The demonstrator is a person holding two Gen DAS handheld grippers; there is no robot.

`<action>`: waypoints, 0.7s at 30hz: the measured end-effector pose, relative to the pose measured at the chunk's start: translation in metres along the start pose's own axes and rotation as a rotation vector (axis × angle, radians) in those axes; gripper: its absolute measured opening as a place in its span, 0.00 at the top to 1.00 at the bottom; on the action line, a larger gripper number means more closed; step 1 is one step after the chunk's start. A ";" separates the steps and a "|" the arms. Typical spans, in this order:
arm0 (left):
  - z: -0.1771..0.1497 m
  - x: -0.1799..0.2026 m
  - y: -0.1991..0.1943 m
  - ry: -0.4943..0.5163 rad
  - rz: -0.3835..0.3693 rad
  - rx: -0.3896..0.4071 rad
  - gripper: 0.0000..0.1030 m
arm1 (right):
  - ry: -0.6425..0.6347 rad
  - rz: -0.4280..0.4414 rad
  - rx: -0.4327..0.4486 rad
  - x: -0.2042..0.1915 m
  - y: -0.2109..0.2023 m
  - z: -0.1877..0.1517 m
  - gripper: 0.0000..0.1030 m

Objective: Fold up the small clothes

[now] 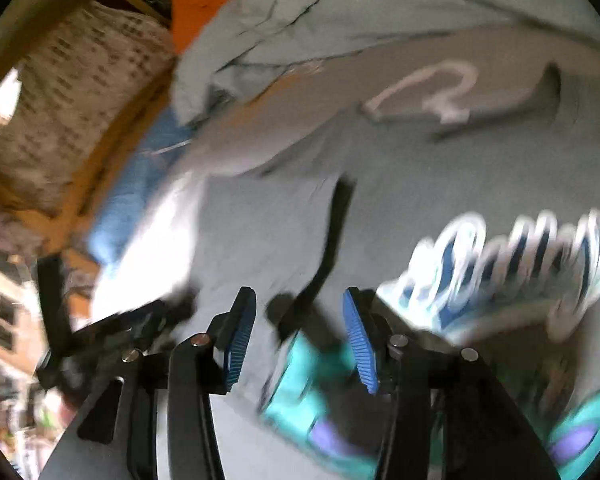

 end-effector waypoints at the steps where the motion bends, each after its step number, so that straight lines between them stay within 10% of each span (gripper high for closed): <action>1: 0.000 0.014 -0.006 0.021 -0.087 0.008 0.43 | -0.013 0.013 -0.004 -0.004 -0.003 -0.008 0.55; 4: -0.001 0.041 -0.018 0.153 -0.019 0.067 0.39 | -0.094 -0.028 -0.024 -0.022 0.001 -0.026 0.62; 6: -0.005 0.037 -0.006 0.192 0.098 0.045 0.39 | -0.137 -0.118 -0.039 -0.027 0.012 -0.034 0.96; 11: -0.012 -0.004 0.032 0.083 0.223 -0.082 0.38 | -0.104 -0.117 -0.036 -0.026 -0.001 -0.047 1.00; 21: -0.007 0.017 0.018 0.181 0.220 0.019 0.39 | -0.134 -0.395 0.176 0.031 -0.087 -0.073 0.95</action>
Point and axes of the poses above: each gripper's, at about its wrist camera, not at the fingertips, and y roughly the way its jaws point, x to its right, z to its top, the point moved 6 cm from there along y, roughly the way its jaws point, and after that the axes turned 15 degrees about -z, right-handed, at the moved point
